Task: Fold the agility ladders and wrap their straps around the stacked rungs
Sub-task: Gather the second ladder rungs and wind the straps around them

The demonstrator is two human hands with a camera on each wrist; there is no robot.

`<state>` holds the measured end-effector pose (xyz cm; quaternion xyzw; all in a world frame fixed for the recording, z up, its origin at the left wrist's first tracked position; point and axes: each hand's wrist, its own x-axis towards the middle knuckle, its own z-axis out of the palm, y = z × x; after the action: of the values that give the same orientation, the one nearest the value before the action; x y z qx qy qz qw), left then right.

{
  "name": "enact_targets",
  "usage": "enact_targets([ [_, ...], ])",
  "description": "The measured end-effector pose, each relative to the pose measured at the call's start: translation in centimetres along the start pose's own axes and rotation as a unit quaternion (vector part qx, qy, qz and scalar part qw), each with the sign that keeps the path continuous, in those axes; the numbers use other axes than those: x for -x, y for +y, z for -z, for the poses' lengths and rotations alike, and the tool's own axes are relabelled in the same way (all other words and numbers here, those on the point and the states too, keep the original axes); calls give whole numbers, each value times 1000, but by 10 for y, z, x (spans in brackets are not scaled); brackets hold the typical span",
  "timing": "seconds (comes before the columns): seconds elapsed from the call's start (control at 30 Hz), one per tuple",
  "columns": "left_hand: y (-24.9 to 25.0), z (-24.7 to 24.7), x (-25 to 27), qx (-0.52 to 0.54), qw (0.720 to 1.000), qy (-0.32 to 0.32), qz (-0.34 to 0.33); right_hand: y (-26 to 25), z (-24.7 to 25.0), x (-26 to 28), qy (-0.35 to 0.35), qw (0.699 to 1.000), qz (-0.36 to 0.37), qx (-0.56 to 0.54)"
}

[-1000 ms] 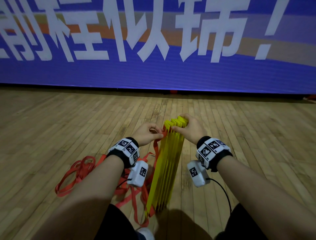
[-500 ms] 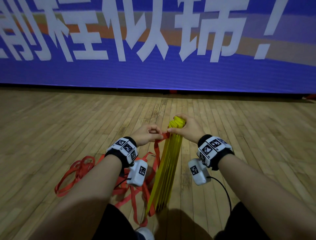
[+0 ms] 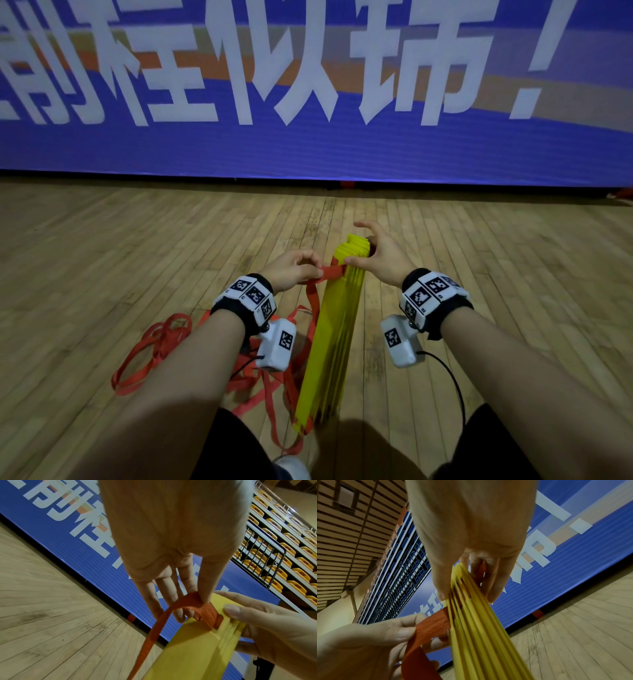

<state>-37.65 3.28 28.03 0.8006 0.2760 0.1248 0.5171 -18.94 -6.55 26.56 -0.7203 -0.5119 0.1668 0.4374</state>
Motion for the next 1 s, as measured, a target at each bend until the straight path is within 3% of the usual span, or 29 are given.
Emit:
enact_targets([
  [0.3, 6, -4, 2, 29, 1000, -9, -5, 2, 1, 4, -9, 999, 41, 13],
  [0.43, 6, -5, 3, 48, 998, -40, 24, 2, 2, 4, -26, 999, 45, 1],
  [0.53, 10, -7, 3, 80, 996, -29, 36, -1, 3, 5, -41, 998, 48, -19],
  [0.63, 11, -9, 2, 21, 1000, 12, 4, -4, 1, 7, -45, 998, 44, -31],
  [0.8, 8, -14, -2, 25, 999, 31, -19, -5, 0, 7, -32, 998, 44, -25],
  [1.0, 4, -24, -7, -147, 983, 83, -67, -7, -2, 7, -35, 998, 40, -18],
])
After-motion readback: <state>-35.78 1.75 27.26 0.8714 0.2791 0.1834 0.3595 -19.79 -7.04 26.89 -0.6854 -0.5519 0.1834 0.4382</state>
